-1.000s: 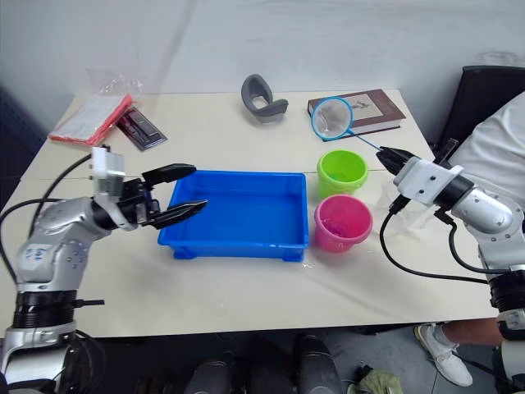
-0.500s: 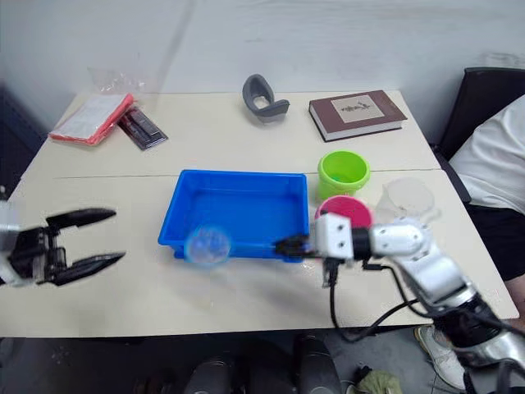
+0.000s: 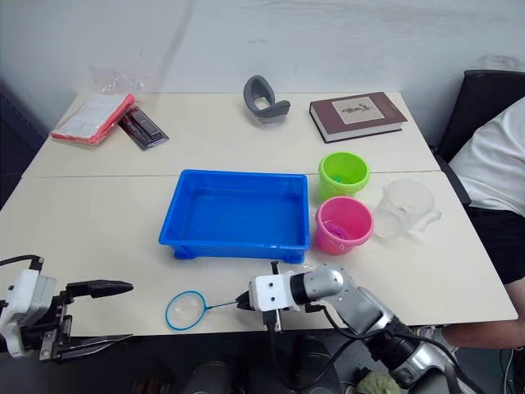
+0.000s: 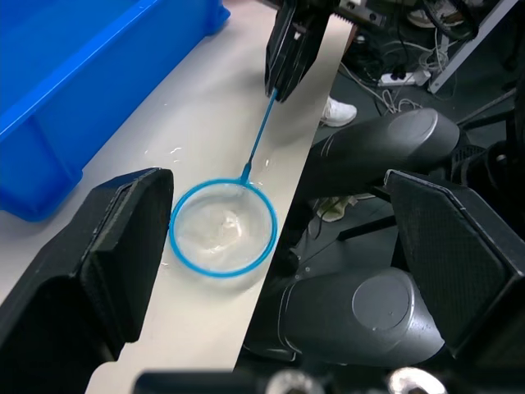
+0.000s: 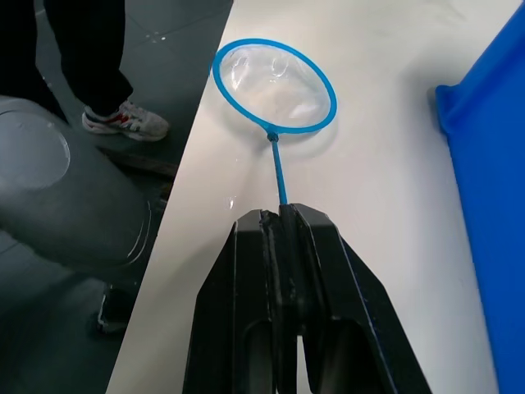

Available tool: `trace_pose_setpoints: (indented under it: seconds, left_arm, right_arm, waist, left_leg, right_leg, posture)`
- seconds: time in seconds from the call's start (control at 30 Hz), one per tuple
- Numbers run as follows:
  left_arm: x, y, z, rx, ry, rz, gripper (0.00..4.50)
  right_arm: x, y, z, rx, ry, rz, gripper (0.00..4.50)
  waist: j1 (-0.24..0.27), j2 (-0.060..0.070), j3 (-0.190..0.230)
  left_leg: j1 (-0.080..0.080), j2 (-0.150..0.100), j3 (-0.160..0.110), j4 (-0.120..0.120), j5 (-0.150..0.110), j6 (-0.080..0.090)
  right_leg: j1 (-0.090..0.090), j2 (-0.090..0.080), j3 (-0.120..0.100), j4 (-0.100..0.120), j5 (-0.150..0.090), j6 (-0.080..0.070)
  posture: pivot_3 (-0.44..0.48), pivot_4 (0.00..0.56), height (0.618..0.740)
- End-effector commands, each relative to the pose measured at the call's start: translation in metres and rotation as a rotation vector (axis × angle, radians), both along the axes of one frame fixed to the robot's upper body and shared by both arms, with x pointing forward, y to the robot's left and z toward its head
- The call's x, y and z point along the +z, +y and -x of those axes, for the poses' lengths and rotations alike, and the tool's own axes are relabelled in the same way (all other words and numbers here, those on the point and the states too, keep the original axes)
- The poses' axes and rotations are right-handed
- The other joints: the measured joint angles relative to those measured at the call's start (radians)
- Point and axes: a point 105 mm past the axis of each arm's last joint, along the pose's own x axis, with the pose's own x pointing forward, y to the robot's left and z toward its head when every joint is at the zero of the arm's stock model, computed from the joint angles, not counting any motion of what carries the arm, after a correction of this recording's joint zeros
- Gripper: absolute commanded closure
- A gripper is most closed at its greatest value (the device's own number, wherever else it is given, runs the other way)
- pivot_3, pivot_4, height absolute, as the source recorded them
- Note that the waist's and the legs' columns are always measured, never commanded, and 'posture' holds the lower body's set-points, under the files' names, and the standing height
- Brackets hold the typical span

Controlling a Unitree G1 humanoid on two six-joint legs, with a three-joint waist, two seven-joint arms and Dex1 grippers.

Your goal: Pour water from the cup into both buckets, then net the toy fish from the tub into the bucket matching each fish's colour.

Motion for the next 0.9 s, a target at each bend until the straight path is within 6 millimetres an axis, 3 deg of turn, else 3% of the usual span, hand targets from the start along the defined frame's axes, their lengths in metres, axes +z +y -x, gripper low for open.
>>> trace_pose_setpoints:
  seconds: [0.03, 0.1, 0.3, 0.43, 0.53, 0.7, 0.8, 0.9]
  left_arm:
    - [0.007, -0.006, -0.005, -0.024, -0.038, -0.025, 0.0]
    - [0.008, -0.006, -0.006, -0.025, -0.043, -0.027, 0.0]
    - [0.011, 0.0, -0.015, -0.012, -0.059, -0.031, 0.0]
    - [0.013, 0.01, -0.02, 0.027, -0.077, -0.059, 0.0]
    - [0.01, 0.027, -0.02, 0.08, -0.071, -0.118, 0.0]
    - [0.0, 0.067, -0.019, 0.195, -0.085, -0.207, 0.0]
    - [-0.007, 0.08, -0.019, 0.226, -0.1, -0.226, 0.0]
    - [-0.018, 0.09, -0.021, 0.286, -0.117, -0.275, 0.0]
  right_arm:
    - [-0.002, 0.005, -0.001, -0.022, -0.006, -0.037, 3.67]
    - [-0.003, 0.006, -0.002, -0.014, -0.023, -0.047, 2.98]
    - [0.019, -0.006, -0.002, -0.017, 0.005, -0.1, 0.04]
    - [0.046, -0.04, 0.021, 0.061, 0.091, -0.152, 0.04]
    - [0.066, -0.069, 0.024, 0.036, 0.095, -0.167, 0.04]
    - [0.101, -0.122, 0.019, -0.024, 0.002, -0.194, 0.04]
    - [0.104, -0.148, 0.013, -0.121, -0.022, -0.163, 0.04]
    - [0.107, -0.189, 0.002, -0.237, -0.083, -0.119, 0.04]
  waist:
    - [-0.001, 0.0, 0.0]
    - [-0.001, 0.0, 0.0]
    - [-0.001, 0.0, 0.0]
    - [0.004, 0.001, 0.001]
    - [0.004, 0.0, 0.0]
    - [0.001, 0.001, 0.001]
    - [0.003, 0.001, 0.001]
    - [0.004, 0.001, 0.001]
  left_leg:
    - [0.0, 0.0, 0.0, 0.0, 0.0, 0.0]
    - [0.0, 0.0, 0.0, 0.0, 0.0, 0.0]
    - [0.0, 0.0, 0.0, 0.0, 0.0, 0.0]
    - [0.0, 0.001, -0.001, 0.0, -0.001, 0.001]
    - [0.0, 0.001, 0.0, 0.0, -0.003, 0.003]
    - [0.0, 0.002, 0.001, -0.001, -0.005, 0.003]
    - [0.0, 0.004, 0.001, -0.001, -0.006, 0.003]
    - [0.0, 0.004, 0.001, -0.001, -0.006, 0.002]
  right_leg:
    - [0.0, 0.0, 0.0, 0.0, 0.0, 0.0]
    - [0.0, 0.0, 0.0, 0.0, 0.0, 0.0]
    - [0.0, 0.001, 0.0, 0.0, 0.0, 0.0]
    - [0.0, 0.0, 0.0, -0.001, 0.0, 0.0]
    - [0.001, 0.0, 0.0, -0.003, 0.0, 0.0]
    - [0.0, 0.002, -0.003, -0.003, 0.0, 0.0]
    - [0.0, 0.003, -0.005, -0.004, -0.001, -0.001]
    - [0.0, 0.002, -0.004, -0.004, -0.001, -0.001]
  posture:
    - [0.0, 0.15, 0.74]
    - [0.0, 0.15, 0.74]
    - [0.0, 0.15, 0.74]
    - [0.0, 0.15, 0.74]
    - [0.0, 0.15, 0.74]
    - [0.0, 0.15, 0.74]
    - [0.0, 0.15, 0.74]
    - [0.0, 0.15, 0.74]
